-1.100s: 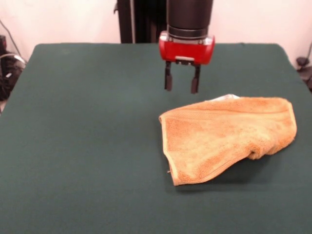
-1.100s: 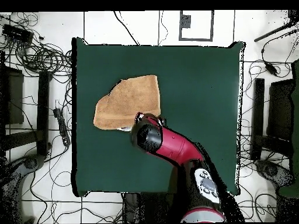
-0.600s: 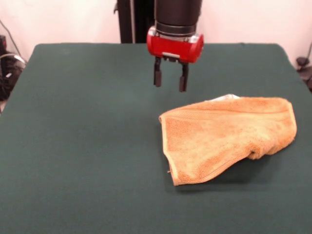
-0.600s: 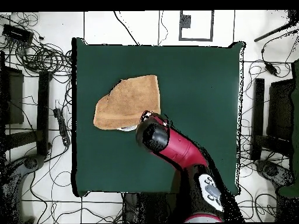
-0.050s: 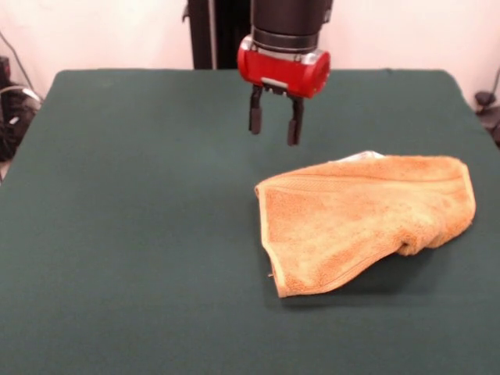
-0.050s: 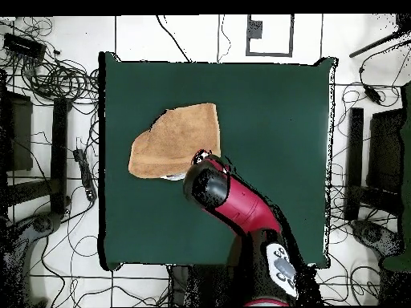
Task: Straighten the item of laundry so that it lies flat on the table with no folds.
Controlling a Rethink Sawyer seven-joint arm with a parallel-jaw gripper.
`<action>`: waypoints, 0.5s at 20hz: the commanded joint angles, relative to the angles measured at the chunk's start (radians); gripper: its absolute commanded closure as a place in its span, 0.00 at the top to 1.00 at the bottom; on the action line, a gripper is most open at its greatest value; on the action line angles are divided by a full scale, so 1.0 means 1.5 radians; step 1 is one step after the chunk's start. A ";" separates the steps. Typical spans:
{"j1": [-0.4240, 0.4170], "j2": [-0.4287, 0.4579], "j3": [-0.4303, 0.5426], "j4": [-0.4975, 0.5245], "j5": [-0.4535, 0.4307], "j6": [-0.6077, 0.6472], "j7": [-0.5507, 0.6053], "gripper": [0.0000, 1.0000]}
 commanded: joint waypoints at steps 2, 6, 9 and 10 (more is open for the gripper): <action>0.031 0.059 0.019 -0.015 0.052 -0.007 0.190 1.00; 0.046 0.065 0.009 -0.034 0.062 0.011 0.198 1.00; 0.046 0.072 0.010 -0.043 0.066 0.009 0.196 1.00; 0.043 0.073 0.014 -0.044 0.068 0.004 0.196 1.00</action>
